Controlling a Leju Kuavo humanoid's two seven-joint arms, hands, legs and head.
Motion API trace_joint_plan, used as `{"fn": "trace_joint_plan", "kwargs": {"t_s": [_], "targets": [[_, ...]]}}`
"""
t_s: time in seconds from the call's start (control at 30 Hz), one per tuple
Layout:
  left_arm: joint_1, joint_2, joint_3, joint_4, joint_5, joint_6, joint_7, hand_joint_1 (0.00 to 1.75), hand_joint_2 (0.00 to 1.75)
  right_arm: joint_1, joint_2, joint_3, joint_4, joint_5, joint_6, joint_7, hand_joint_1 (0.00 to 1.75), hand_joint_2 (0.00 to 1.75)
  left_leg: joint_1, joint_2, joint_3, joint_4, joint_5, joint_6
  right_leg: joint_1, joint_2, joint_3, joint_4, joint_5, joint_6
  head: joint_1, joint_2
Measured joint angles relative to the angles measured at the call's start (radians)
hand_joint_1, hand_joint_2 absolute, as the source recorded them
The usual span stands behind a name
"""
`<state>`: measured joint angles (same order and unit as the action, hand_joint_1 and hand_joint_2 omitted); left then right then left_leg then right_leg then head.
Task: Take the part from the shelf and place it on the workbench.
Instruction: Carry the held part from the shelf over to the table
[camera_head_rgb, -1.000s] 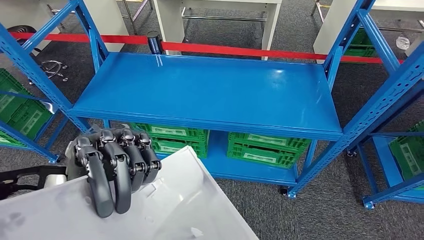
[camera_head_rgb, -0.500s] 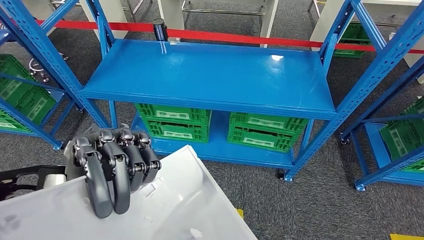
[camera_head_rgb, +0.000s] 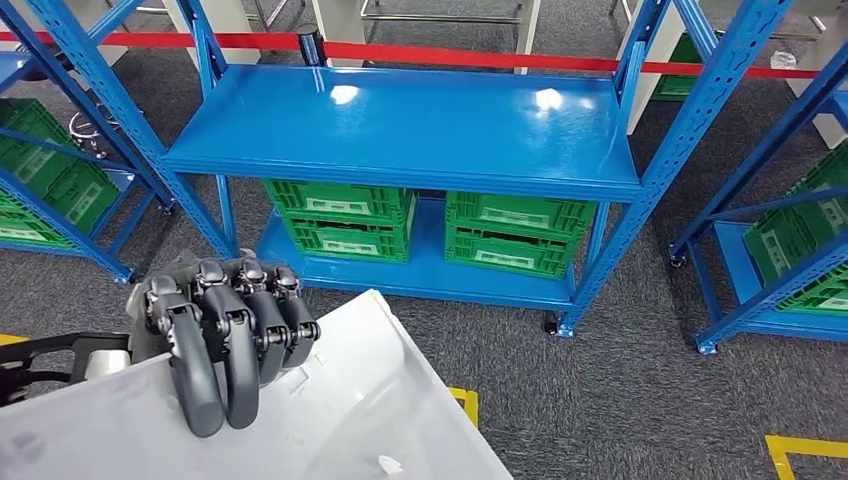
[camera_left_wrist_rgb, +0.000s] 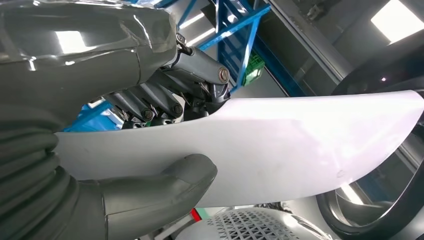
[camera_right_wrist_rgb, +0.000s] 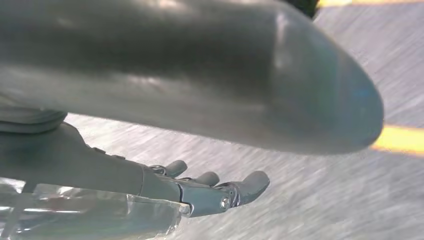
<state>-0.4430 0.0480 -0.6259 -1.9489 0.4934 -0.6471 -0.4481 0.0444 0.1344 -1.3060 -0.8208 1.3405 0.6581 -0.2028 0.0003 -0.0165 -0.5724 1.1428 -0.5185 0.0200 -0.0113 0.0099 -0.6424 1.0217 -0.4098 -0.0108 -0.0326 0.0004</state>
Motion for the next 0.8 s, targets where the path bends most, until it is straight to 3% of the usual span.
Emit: {"fn": "trace_joint_plan", "kwargs": {"t_s": [0.07,0.1,0.17,0.2,0.27,0.33,0.37,0.43,0.47,0.5,0.53,0.6,0.67,0.7,0.73,0.8], "targets": [[-0.014,0.0,-0.013,0.002,-0.015,-0.009,-0.01,1.69,1.75,-0.003,-0.035,0.012,0.061,-0.006,0.039,-0.1,0.0,0.0,-0.011,-0.017,0.082,-0.118,-0.012,0.021,-0.004,0.007,-0.01,-0.006,0.023,0.009,0.001,0.0],[-0.022,-0.001,-0.021,0.004,-0.02,-0.01,-0.015,1.69,1.75,-0.005,-0.055,0.017,0.101,-0.006,0.04,-0.136,0.0,0.0,-0.016,-0.019,0.096,-0.145,-0.018,0.025,-0.009,0.01,-0.012,-0.01,0.034,0.016,0.001,0.0],[-0.032,-0.002,-0.033,0.008,-0.024,-0.007,-0.021,1.69,1.75,-0.007,-0.091,0.023,0.166,-0.004,0.024,-0.17,0.0,0.0,-0.022,-0.009,0.094,-0.169,0.009,0.034,-0.014,0.018,-0.012,-0.025,0.053,0.029,-0.002,0.0],[-0.037,-0.003,-0.039,0.01,-0.024,-0.005,-0.023,1.69,1.75,-0.006,-0.105,0.025,0.191,-0.003,0.019,-0.177,0.0,0.0,-0.021,-0.003,0.092,-0.185,0.027,0.04,-0.014,0.017,-0.016,-0.023,0.046,0.03,-0.002,0.0],[-0.044,-0.005,-0.048,0.015,-0.024,-0.003,-0.025,1.69,1.75,-0.006,-0.126,0.029,0.232,-0.001,0.013,-0.183,0.0,0.0,-0.015,0.011,0.077,-0.21,0.066,0.047,-0.014,0.009,-0.038,0.032,-0.024,0.019,0.004,0.0],[-0.046,-0.007,-0.055,0.02,-0.024,-0.002,-0.027,1.69,1.75,-0.008,-0.143,0.032,0.262,0.0,0.011,-0.187,0.0,0.0,-0.014,0.026,0.043,-0.211,0.094,0.045,-0.016,0.004,-0.066,0.151,-0.11,0.018,0.01,0.0],[-0.046,-0.007,-0.059,0.022,-0.025,-0.002,-0.027,1.69,1.75,-0.008,-0.148,0.032,0.274,-0.001,0.01,-0.19,0.0,0.0,-0.014,0.034,0.024,-0.209,0.108,0.042,-0.019,0.003,-0.072,0.207,-0.124,0.028,0.012,0.0],[-0.045,-0.007,-0.065,0.025,-0.025,-0.001,-0.027,1.69,1.75,-0.009,-0.157,0.032,0.293,-0.001,0.01,-0.199,0.0,0.0,-0.009,0.05,-0.019,-0.199,0.132,0.032,-0.027,-0.001,-0.05,0.249,-0.089,0.064,0.014,0.0],[-0.045,-0.006,-0.068,0.026,-0.025,-0.001,-0.027,1.69,1.75,-0.009,-0.161,0.032,0.3,-0.001,0.01,-0.202,0.0,0.0,-0.005,0.057,-0.042,-0.187,0.141,0.026,-0.033,-0.008,-0.015,0.223,-0.064,0.083,0.014,0.0],[-0.045,-0.006,-0.07,0.026,-0.026,0.0,-0.027,1.69,1.75,-0.011,-0.163,0.033,0.307,-0.001,0.011,-0.204,0.0,0.0,-0.003,0.064,-0.065,-0.17,0.146,0.019,-0.035,-0.021,0.032,0.166,-0.062,0.096,0.016,0.0],[-0.045,-0.006,-0.071,0.026,-0.026,0.0,-0.027,1.69,1.75,-0.013,-0.166,0.033,0.313,-0.001,0.011,-0.206,0.0,0.0,-0.002,0.071,-0.086,-0.15,0.149,0.013,-0.035,-0.032,0.079,0.101,-0.08,0.094,0.017,0.0],[-0.045,-0.005,-0.073,0.024,-0.029,0.001,-0.026,1.69,1.75,-0.016,-0.168,0.036,0.323,0.003,0.013,-0.21,0.0,0.0,-0.004,0.081,-0.111,-0.12,0.155,0.003,-0.029,-0.044,0.128,0.018,-0.129,0.073,0.019,0.0],[-0.045,-0.004,-0.075,0.024,-0.03,0.001,-0.026,1.69,1.75,-0.011,-0.169,0.039,0.33,0.011,0.017,-0.215,0.0,0.0,0.0,0.083,-0.117,-0.112,0.163,-0.003,-0.026,-0.041,0.118,0.016,-0.131,0.049,0.018,0.0],[-0.044,-0.003,-0.075,0.024,-0.031,0.001,-0.026,1.69,1.75,-0.007,-0.169,0.039,0.333,0.016,0.019,-0.216,0.0,0.0,0.004,0.074,-0.122,-0.103,0.149,-0.007,-0.026,-0.04,0.109,0.019,-0.123,0.038,0.017,0.0],[-0.044,-0.002,-0.075,0.024,-0.032,0.002,-0.026,1.69,1.75,-0.005,-0.169,0.039,0.334,0.02,0.022,-0.217,0.0,0.0,0.007,0.061,-0.129,-0.08,0.117,-0.013,-0.027,-0.04,0.098,0.019,-0.114,0.028,0.017,0.0],[-0.044,0.0,-0.075,0.024,-0.034,0.006,-0.027,1.69,1.75,-0.005,-0.169,0.039,0.334,0.025,0.025,-0.217,0.0,0.0,0.01,0.034,-0.153,0.02,0.011,-0.022,-0.025,-0.037,0.073,0.02,-0.089,0.015,0.015,0.0]]}}
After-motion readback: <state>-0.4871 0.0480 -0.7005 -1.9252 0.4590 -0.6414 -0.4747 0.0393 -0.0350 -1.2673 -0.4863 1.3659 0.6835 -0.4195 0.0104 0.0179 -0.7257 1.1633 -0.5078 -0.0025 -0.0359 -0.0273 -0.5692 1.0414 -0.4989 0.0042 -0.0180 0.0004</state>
